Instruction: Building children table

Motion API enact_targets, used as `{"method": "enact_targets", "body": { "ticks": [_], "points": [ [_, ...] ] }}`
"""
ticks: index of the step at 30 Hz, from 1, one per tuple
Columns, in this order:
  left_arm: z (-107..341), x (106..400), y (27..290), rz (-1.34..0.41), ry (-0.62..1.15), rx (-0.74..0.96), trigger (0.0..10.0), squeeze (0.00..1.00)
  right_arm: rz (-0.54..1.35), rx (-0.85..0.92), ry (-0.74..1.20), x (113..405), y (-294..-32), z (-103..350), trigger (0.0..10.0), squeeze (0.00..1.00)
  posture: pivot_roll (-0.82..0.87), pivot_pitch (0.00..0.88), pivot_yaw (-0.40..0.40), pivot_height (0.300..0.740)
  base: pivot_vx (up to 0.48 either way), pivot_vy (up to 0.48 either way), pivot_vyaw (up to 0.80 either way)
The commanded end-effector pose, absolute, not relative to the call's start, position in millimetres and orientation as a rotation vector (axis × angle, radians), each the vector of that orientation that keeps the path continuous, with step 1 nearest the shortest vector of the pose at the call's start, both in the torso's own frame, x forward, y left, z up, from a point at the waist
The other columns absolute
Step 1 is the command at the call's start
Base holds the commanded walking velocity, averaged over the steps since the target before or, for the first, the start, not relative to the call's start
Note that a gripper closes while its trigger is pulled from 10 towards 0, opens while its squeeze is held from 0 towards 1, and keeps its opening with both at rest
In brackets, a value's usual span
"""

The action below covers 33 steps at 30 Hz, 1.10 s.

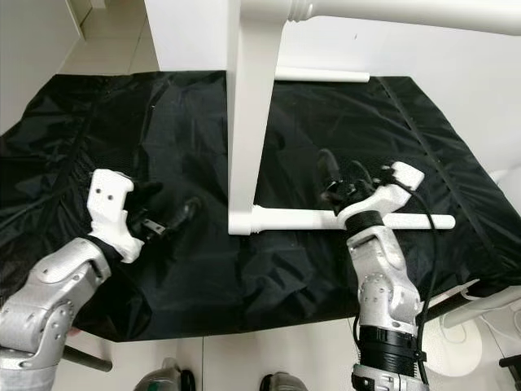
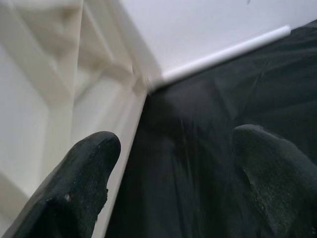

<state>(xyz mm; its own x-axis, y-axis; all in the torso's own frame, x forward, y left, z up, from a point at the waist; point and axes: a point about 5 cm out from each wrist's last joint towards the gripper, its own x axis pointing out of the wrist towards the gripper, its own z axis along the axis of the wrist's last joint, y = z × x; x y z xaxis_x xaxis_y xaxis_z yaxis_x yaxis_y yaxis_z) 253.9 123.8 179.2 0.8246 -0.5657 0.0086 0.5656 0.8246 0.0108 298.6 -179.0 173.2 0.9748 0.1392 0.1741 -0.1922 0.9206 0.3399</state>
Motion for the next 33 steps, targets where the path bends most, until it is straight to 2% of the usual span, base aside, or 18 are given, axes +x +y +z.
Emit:
{"method": "enact_targets", "body": {
  "ticks": [1, 9, 18, 21, 33],
  "points": [
    [179.1, 257.1, 118.2, -0.559, -0.005, 0.0, 10.0, 0.0, 0.196, 0.316, -0.106, 303.7, -168.9, 167.9, 10.0, 0.0, 0.02, 0.026, -0.012, 0.74, 0.0, 0.0, 0.0],
    [181.8, 259.8, 98.1, -0.513, 0.0, 0.007, 10.0, 0.0, 0.216, 0.138, -0.054, 316.5, -154.1, 151.3, 10.0, 0.0, 0.03, 0.042, -0.015, 0.74, 0.0, 0.0, 0.0],
    [184.7, 262.5, 104.4, -0.477, 0.025, -0.013, 10.0, 0.0, 0.231, 0.129, -0.007, 324.1, -138.7, 140.9, 10.0, 0.0, 0.05, 0.055, -0.027, 0.74, 0.0, 0.0, 0.0],
    [186.7, 261.4, 107.8, -0.469, 0.019, -0.015, 10.0, 0.0, 0.273, 0.133, 0.005, 326.2, -126.5, 137.6, 10.0, 0.0, 0.07, 0.061, -0.035, 0.74, 0.0, 0.0, 0.0],
    [190.9, 257.0, 106.3, -0.461, 0.015, 0.0, 10.0, 0.0, 0.375, 0.139, 0.023, 327.3, -104.7, 133.2, 10.0, 0.0, 0.09, 0.07, -0.044, 0.74, 0.0, 0.0, 0.0]
  ]
}}
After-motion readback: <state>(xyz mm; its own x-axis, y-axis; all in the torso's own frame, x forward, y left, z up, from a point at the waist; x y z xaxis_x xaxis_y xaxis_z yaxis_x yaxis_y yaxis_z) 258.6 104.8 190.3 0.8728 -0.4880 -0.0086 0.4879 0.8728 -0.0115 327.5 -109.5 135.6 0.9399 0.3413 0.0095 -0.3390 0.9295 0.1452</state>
